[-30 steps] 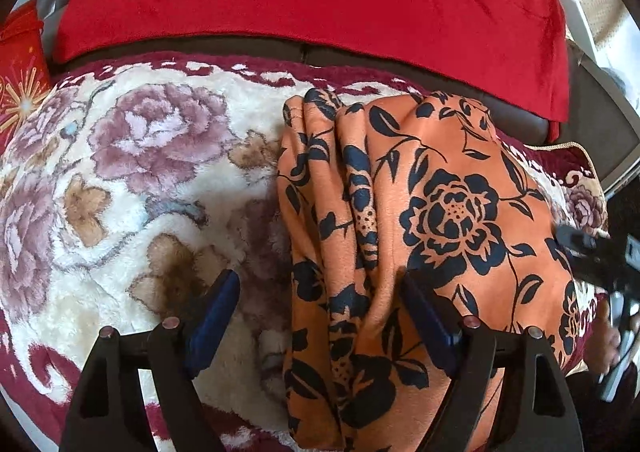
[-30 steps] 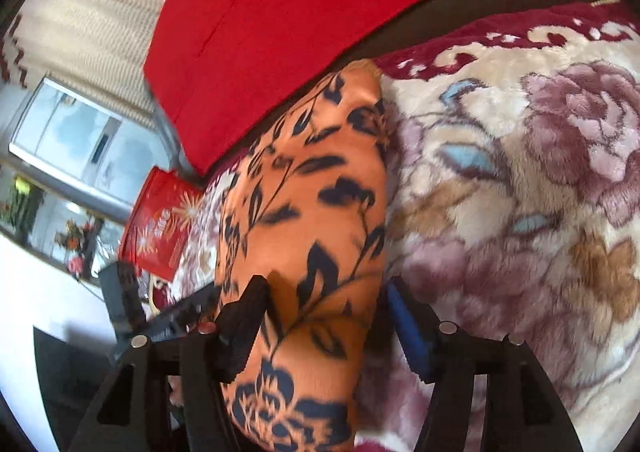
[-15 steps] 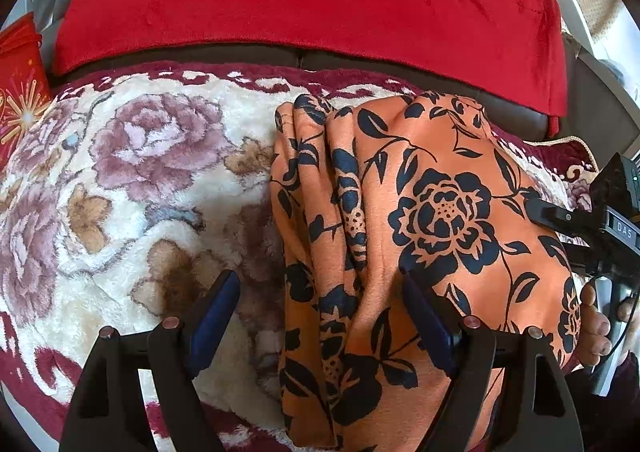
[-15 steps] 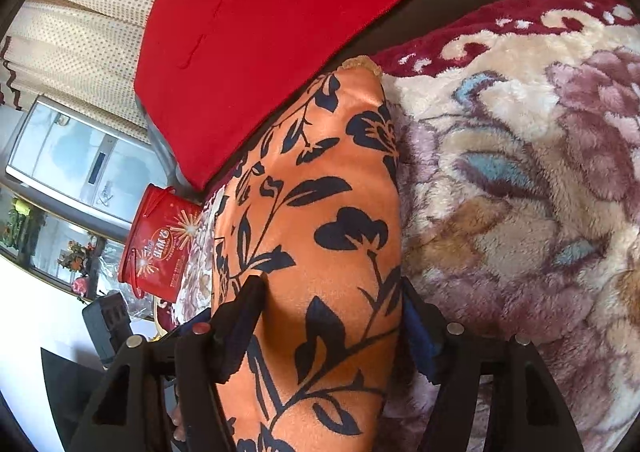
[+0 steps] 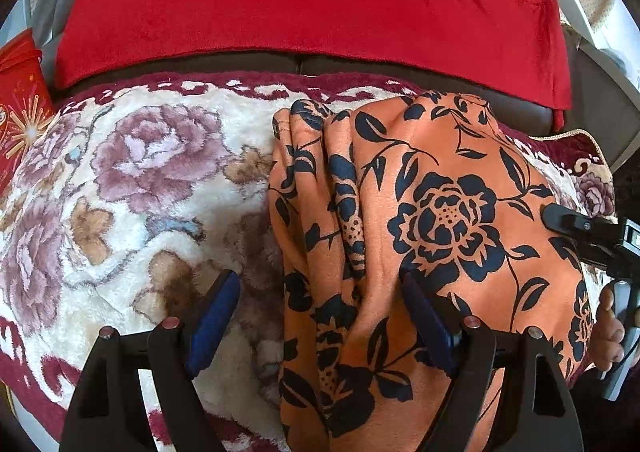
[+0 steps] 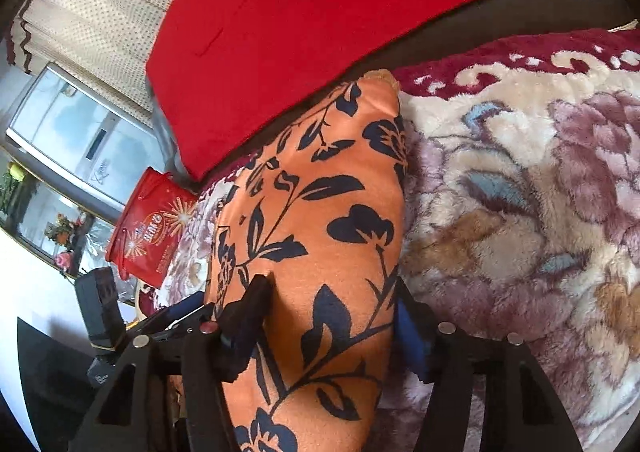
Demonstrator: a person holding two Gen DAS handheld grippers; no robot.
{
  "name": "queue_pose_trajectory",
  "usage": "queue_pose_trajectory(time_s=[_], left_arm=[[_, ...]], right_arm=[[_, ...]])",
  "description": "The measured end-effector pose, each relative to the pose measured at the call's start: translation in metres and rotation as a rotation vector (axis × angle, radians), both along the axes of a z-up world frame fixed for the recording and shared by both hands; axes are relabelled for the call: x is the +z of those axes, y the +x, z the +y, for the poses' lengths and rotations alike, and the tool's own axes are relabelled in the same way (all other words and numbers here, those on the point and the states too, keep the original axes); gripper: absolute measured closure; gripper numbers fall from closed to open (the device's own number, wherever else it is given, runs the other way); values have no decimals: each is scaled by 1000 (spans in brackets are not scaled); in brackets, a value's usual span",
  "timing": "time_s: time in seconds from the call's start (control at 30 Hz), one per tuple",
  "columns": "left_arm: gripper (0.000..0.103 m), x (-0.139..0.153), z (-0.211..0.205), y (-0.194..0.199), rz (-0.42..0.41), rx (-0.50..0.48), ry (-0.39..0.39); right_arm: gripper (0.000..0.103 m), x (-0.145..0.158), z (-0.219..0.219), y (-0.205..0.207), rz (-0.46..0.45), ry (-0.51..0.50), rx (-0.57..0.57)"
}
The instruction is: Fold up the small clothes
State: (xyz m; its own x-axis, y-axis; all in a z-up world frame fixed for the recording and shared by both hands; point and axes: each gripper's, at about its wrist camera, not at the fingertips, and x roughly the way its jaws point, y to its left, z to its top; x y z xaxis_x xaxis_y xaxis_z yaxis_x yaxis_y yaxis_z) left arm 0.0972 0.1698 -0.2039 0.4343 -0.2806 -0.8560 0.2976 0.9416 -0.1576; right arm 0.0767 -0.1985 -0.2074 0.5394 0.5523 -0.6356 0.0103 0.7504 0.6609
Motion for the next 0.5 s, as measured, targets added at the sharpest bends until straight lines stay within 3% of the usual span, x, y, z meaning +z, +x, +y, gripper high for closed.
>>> queue_pose_trajectory(time_s=[0.33, 0.47, 0.5], left_arm=[[19, 3, -2, 0, -12, 1, -2], [19, 4, 4, 4, 26, -14, -75], [19, 3, 8, 7, 51, -21, -124]], right_arm=[[39, -3, -4, -4, -2, 1, 14], [38, -6, -5, -5, 9, 25, 16], [38, -7, -5, -6, 11, 32, 17]])
